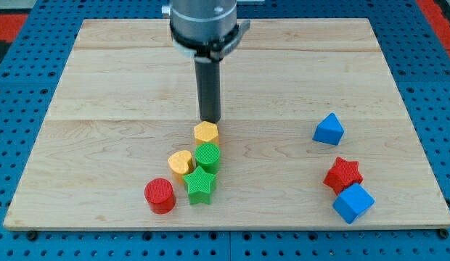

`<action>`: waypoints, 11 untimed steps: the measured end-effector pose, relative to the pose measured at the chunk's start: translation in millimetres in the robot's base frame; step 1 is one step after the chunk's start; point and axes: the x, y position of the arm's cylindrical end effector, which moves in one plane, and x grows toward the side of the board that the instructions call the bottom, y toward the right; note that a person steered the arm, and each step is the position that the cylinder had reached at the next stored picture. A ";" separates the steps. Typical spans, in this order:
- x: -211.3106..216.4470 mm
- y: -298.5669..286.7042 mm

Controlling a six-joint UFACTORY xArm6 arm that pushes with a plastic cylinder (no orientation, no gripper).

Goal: Slide the blue triangle towards right of yellow hexagon

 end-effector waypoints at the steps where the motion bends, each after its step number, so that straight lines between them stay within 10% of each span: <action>1: 13.2 -12.2; 3: 17.7 177.5; 6: 35.1 308.6; 11: 42.5 130.9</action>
